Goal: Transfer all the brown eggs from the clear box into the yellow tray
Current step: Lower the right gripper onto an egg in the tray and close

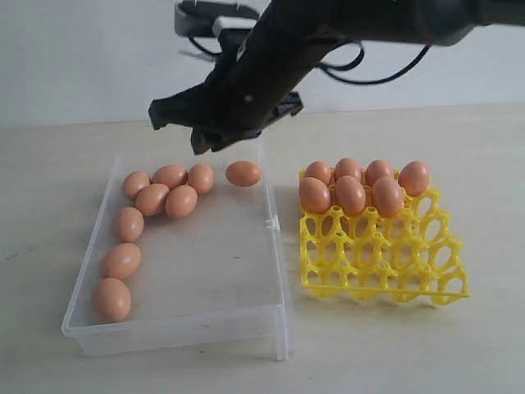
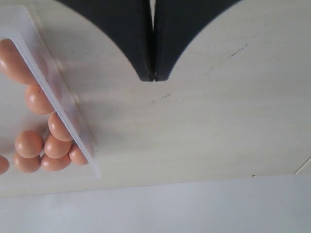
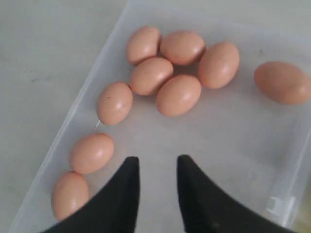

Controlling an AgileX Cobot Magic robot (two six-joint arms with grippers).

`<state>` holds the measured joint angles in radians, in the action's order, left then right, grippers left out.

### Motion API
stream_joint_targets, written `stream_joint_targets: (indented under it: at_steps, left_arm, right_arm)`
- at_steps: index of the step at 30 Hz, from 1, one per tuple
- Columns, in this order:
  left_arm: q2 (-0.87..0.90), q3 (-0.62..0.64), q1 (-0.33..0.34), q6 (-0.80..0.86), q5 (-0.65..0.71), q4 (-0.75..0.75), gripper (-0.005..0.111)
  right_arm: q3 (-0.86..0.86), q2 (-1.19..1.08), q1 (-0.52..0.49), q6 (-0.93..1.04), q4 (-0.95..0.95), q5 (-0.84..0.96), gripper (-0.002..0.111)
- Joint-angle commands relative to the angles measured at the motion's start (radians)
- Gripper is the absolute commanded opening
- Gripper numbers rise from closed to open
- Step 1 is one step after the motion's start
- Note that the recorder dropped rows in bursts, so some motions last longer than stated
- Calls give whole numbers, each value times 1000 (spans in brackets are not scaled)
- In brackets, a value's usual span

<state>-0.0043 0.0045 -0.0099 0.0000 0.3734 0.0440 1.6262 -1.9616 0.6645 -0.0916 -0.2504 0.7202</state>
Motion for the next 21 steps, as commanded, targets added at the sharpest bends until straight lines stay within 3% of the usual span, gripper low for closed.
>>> stream_joint_targets:
  at_steps: [1,4,21]
  left_arm:
    - [4,-5,3,6,-5,3,0]
    - [4,-5,3,6,-5,3,0]
    - [4,-5,3,6,-5,3,0]
  right_arm:
    - [46,-111,9,-240,-35,-43,56]
    - [68,-167,16,-313,-59,-93,68]
    - [274,-398,13,-463,-19,-127,68]
